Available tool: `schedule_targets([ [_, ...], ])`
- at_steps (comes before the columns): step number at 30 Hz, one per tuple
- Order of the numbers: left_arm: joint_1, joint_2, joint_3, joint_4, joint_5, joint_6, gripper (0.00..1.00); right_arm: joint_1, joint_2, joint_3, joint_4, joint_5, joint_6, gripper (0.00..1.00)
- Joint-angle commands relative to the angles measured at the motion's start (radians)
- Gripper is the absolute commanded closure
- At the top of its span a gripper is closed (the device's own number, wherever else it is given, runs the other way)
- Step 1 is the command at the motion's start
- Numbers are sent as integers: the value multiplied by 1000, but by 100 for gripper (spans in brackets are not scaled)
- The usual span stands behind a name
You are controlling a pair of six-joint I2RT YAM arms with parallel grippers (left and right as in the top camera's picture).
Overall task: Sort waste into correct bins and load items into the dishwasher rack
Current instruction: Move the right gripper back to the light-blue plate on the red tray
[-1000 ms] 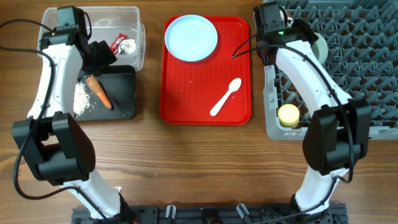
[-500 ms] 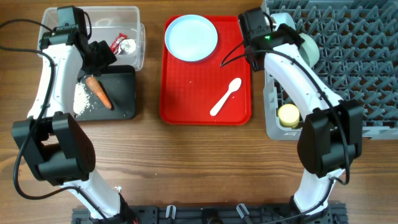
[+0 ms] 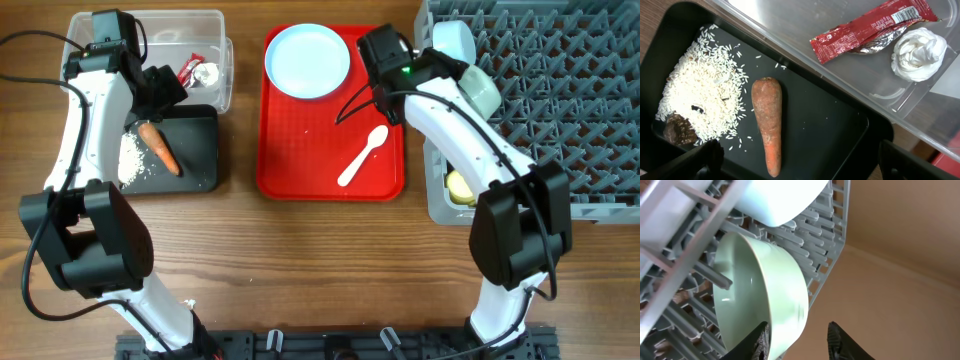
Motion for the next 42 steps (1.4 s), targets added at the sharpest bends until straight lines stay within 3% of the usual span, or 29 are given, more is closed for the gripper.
schedule_targets([
  [1, -2, -20, 11, -1, 5, -9, 0, 7, 13, -8, -8, 23, 5, 47],
  [3, -2, -20, 11, -1, 5, -9, 0, 8, 13, -8, -8, 45, 5, 40],
  [6, -2, -20, 11, -1, 5, -9, 0, 11, 11, -8, -8, 62, 5, 22],
  [7, -2, -20, 11, -1, 5, -9, 0, 14, 11, -8, -8, 62, 5, 0],
  [15, -2, -20, 11, -1, 5, -9, 0, 56, 11, -5, 30, 57, 4, 0],
  [24, -2, -20, 11, -1, 5, -9, 0, 60, -107, -5, 375, -132, -56, 0],
  [27, -2, -20, 11, -1, 5, -9, 0, 60, -173, -5, 475, -316, 58, 0],
  [31, -2, -20, 11, -1, 5, -9, 0, 60, -254, -5, 420, -832, 202, 0],
  [33, -2, -20, 11, -1, 5, -9, 0, 58, -269, -5, 392, -996, 250, 0],
  [37, -2, -20, 11, -1, 5, -9, 0, 55, -267, -5, 334, -1293, 542, 0],
  [42, -2, -20, 11, -1, 5, -9, 0, 53, -263, -7, 299, -1371, 830, 0],
])
